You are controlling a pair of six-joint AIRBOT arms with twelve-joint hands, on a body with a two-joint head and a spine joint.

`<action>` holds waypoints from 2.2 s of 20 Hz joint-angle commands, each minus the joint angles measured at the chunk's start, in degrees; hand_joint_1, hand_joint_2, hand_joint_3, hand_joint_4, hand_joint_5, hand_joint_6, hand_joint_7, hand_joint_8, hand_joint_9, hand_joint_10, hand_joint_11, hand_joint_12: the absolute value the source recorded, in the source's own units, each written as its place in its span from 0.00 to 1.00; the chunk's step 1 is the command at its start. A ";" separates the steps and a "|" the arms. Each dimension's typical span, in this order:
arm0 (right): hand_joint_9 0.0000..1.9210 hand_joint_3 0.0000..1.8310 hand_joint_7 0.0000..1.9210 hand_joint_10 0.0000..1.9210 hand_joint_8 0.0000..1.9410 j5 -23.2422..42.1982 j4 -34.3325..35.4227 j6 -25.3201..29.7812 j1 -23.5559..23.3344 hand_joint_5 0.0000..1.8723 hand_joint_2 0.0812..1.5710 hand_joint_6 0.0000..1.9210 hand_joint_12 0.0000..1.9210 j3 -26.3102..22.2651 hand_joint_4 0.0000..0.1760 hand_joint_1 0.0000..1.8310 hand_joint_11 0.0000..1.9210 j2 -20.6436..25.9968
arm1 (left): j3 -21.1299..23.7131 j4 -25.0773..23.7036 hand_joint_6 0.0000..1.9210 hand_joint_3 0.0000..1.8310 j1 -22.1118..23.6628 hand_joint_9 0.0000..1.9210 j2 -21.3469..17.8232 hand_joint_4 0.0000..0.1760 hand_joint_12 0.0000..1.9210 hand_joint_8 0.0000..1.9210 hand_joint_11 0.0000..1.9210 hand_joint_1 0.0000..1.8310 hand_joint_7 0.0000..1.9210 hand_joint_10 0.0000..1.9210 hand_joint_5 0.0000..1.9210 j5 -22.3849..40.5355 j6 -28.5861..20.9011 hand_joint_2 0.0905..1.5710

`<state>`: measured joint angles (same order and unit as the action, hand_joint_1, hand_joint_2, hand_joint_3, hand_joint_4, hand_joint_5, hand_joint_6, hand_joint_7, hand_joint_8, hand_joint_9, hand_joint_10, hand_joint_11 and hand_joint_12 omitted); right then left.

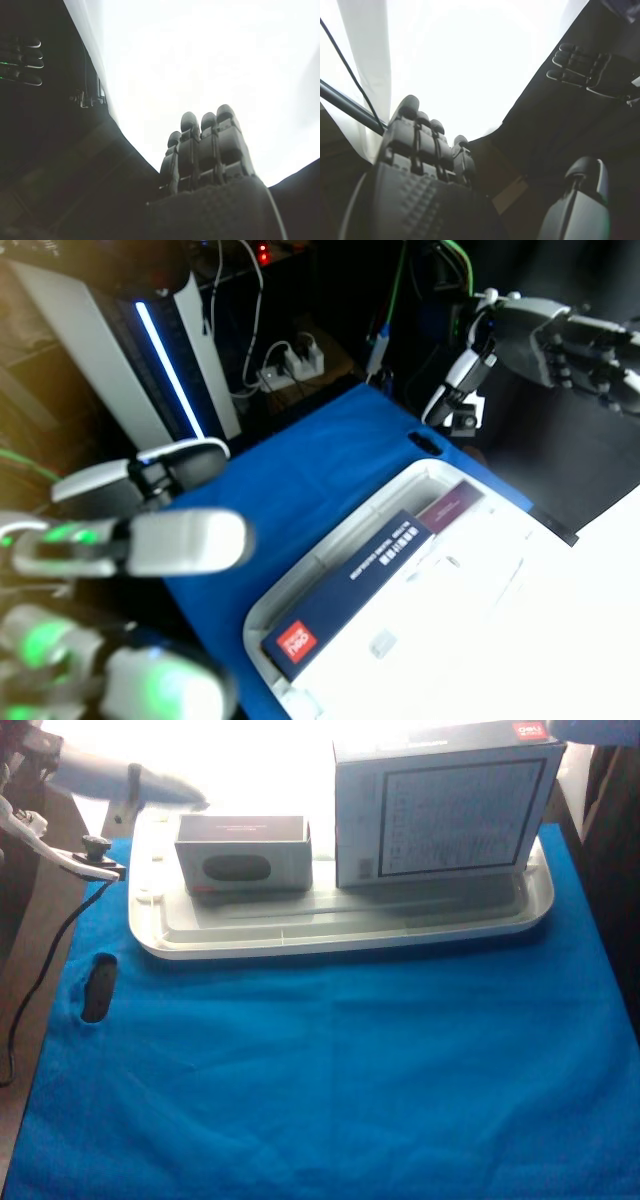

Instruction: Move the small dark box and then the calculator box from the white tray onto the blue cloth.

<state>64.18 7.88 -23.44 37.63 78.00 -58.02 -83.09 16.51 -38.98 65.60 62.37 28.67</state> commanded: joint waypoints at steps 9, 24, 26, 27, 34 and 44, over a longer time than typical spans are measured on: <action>0.14 0.00 0.16 0.00 0.00 6.61 1.24 0.41 -0.93 0.22 0.35 0.00 0.27 0.72 0.00 0.46 0.00 -0.53 | -2.44 -4.18 0.02 0.00 0.76 0.09 0.36 0.00 0.27 0.00 0.00 0.37 0.10 0.01 0.21 1.91 -3.73 0.49; 0.12 0.00 0.13 0.00 0.00 6.61 1.26 1.28 -0.93 0.18 0.37 0.00 0.29 1.17 0.00 0.46 0.00 -0.65 | -7.54 -47.70 0.00 0.00 16.19 0.11 -1.95 0.00 0.35 0.00 0.00 0.48 0.08 0.00 0.06 -26.73 -22.43 0.43; 0.12 0.00 0.12 0.00 0.00 6.61 1.26 1.28 -0.93 0.17 0.36 0.00 0.32 1.17 0.00 0.45 0.00 -0.70 | -7.56 -54.68 0.00 0.00 17.91 0.16 -1.93 0.00 0.54 0.00 0.00 0.44 0.15 0.01 0.06 -30.60 -24.82 0.48; 0.12 0.00 0.12 0.00 0.00 6.61 1.26 1.28 -0.93 0.17 0.36 0.00 0.33 1.24 0.00 0.46 0.00 -0.93 | -7.91 -59.99 0.00 0.00 18.59 0.19 -1.62 0.00 0.58 0.01 0.01 0.41 0.18 0.01 0.07 -32.68 -27.89 0.49; 0.12 0.00 0.13 0.00 0.00 6.61 1.25 1.37 -0.93 0.20 0.34 0.00 0.30 1.35 0.00 0.49 0.00 -1.30 | -9.22 -72.93 0.00 0.01 19.02 0.21 0.49 0.00 0.31 0.00 0.12 0.37 0.18 0.00 0.06 -36.09 -35.86 0.47; 0.14 0.00 0.14 0.00 0.00 6.63 0.94 1.82 -0.93 0.21 0.31 0.00 0.34 1.32 0.00 0.48 0.01 -1.50 | -14.89 -73.68 0.00 0.00 16.57 0.21 6.34 0.14 0.21 0.00 0.00 0.45 0.24 0.00 0.10 -39.45 -36.03 0.50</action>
<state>64.20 7.88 -22.26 37.63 78.96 -59.51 -97.76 -59.13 -22.83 71.81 20.60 -6.07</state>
